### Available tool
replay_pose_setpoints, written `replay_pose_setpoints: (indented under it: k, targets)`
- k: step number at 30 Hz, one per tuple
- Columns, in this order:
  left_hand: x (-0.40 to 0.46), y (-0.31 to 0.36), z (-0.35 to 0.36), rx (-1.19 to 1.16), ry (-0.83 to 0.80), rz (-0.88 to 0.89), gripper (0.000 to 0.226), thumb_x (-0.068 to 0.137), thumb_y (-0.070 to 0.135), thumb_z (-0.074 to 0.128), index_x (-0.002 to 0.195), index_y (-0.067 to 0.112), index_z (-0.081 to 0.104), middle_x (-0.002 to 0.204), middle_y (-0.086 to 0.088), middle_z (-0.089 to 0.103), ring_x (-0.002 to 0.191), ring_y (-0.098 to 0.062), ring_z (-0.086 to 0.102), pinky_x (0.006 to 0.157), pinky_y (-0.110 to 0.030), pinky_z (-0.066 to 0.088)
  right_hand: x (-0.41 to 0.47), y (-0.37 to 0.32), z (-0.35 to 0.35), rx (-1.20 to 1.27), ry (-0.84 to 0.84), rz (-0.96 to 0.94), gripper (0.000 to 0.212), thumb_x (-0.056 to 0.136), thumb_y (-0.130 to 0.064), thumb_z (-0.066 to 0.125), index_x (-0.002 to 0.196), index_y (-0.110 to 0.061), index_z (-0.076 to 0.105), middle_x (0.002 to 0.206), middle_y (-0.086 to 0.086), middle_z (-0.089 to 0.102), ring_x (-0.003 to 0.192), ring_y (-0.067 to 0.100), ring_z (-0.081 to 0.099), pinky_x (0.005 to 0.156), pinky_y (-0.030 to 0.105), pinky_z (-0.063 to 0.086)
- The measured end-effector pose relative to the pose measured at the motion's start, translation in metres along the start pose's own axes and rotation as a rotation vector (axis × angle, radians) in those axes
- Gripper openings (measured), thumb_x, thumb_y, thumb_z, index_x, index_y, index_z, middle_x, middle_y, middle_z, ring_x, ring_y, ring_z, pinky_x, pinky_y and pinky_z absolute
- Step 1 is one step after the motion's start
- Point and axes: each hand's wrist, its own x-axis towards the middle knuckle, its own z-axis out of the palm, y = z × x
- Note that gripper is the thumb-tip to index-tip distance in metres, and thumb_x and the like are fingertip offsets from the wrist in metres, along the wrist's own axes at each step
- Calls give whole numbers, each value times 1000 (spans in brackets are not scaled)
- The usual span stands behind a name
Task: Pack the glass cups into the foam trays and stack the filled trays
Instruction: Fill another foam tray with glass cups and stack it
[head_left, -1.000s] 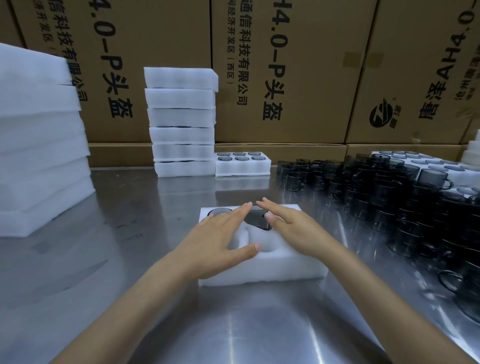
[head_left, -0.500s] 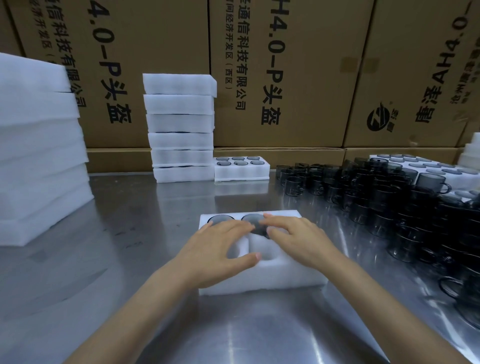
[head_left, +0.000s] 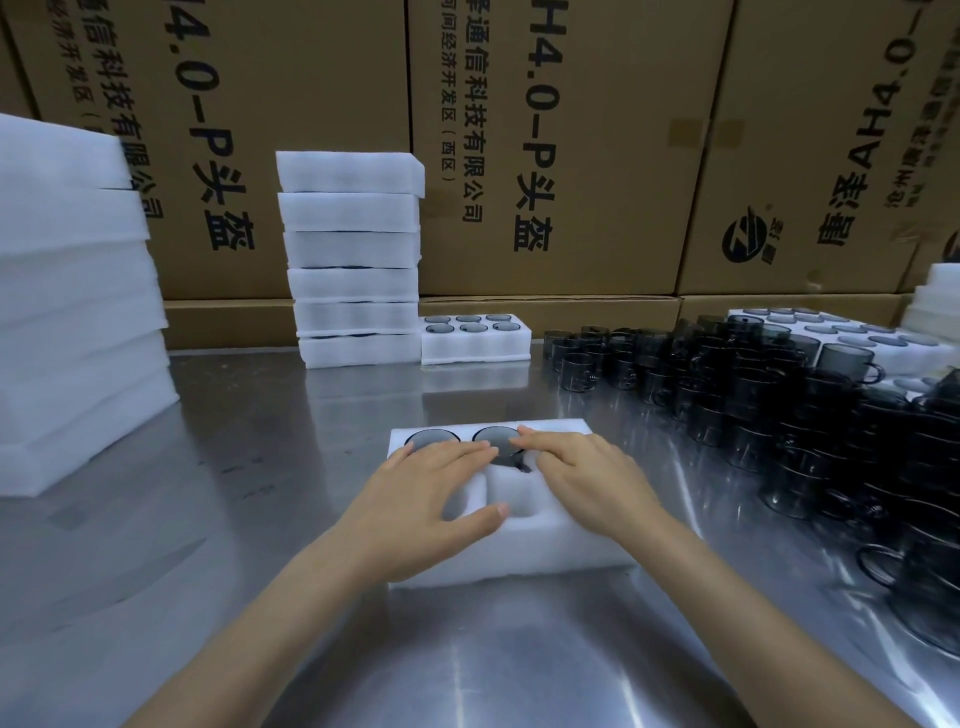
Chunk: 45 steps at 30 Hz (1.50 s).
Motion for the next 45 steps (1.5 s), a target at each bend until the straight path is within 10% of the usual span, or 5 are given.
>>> replay_pose_setpoints:
  k: [7,18,31,39,45]
  targets:
    - [-6,-3,4,-701,342,-89,38,82,41,51,118,31,56,129,16,52,120,6,45,96,-6,30,11,45,-16,523,482,237,39,88,-10,42,115,-27,65,111,-13,65,108,10,58,90,29,44]
    - [-2,-33,27,-1145,494,-298,36,83,39,45,112,28,63,126,-5,59,121,-24,52,109,-53,32,26,97,-34,-113,656,380,47,90,-3,45,136,-13,42,155,7,17,97,32,57,61,31,37]
    - [0,-43,33,-1187,464,-264,34,83,43,48,108,30,67,123,-5,62,121,-25,52,109,-54,31,45,104,-71,-416,514,536,27,87,-16,62,113,-10,63,110,12,60,110,31,45,74,38,41]
    - [-1,-40,31,-1180,458,-266,36,83,42,48,110,26,66,123,-4,62,122,-25,51,110,-54,30,22,35,-52,144,644,28,21,83,-30,66,65,-22,59,105,-12,50,111,14,37,84,21,26]
    - [-2,-35,29,-1186,454,-275,37,83,40,48,111,23,65,124,-4,61,122,-21,52,111,-51,30,28,5,-30,652,369,159,45,81,-45,65,53,-20,39,52,-4,49,56,14,44,59,29,34]
